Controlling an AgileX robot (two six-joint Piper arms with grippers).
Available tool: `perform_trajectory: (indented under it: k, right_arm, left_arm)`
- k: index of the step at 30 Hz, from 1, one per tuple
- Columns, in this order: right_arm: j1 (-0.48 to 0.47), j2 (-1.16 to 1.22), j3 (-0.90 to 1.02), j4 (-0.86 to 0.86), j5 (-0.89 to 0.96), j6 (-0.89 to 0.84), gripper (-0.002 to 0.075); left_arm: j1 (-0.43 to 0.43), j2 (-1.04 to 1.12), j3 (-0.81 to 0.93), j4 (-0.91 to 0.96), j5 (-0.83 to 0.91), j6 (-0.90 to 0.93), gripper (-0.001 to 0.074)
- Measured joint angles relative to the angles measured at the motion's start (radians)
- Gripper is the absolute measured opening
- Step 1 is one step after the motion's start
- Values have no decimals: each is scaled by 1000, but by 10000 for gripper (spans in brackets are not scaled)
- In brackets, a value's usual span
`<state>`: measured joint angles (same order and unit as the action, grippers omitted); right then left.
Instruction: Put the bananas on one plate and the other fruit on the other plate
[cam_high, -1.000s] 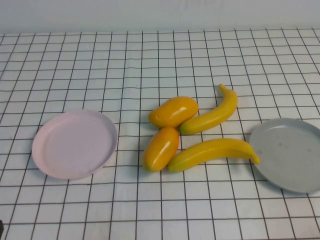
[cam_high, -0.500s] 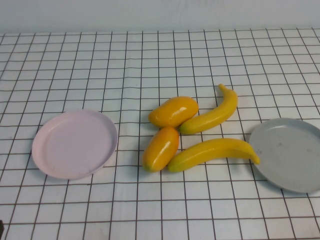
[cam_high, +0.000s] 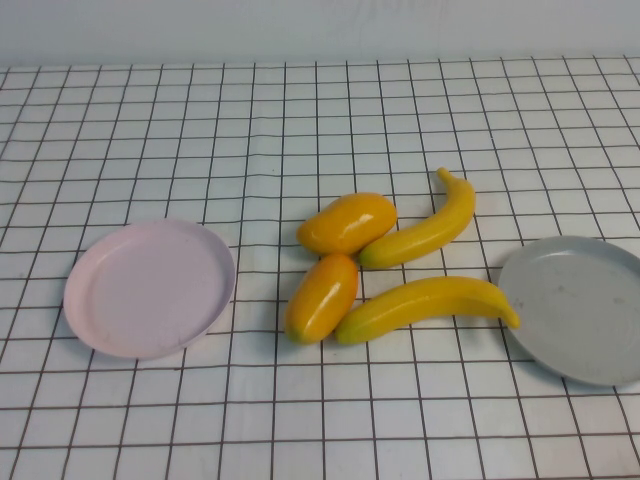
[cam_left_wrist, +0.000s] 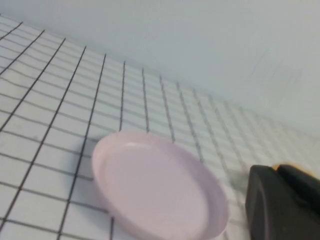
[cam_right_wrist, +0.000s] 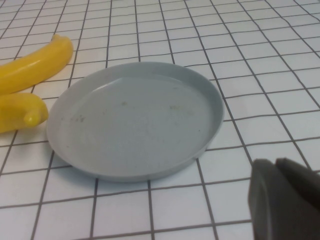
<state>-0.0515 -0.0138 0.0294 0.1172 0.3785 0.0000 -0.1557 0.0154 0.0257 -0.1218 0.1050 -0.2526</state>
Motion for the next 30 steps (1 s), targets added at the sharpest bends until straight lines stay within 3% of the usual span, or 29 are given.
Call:
perform_trajectory:
  k: [8,22,26,30]
  right_arm:
    - [0,0,0,0,0,0,-17]
    - [0,0,0,0,0,0,-17]
    - [0,0,0,0,0,0,-16]
    - [0,0,0,0,0,0,-17]
  left_arm:
    - [0,0,0,-60,-184,-98,-5]
    - [0,0,0,-66,-279,-297,-5]
    - [0,17,-104,7,-9,-318,-5]
    - [0,139,-367,55,380,-101,-5]
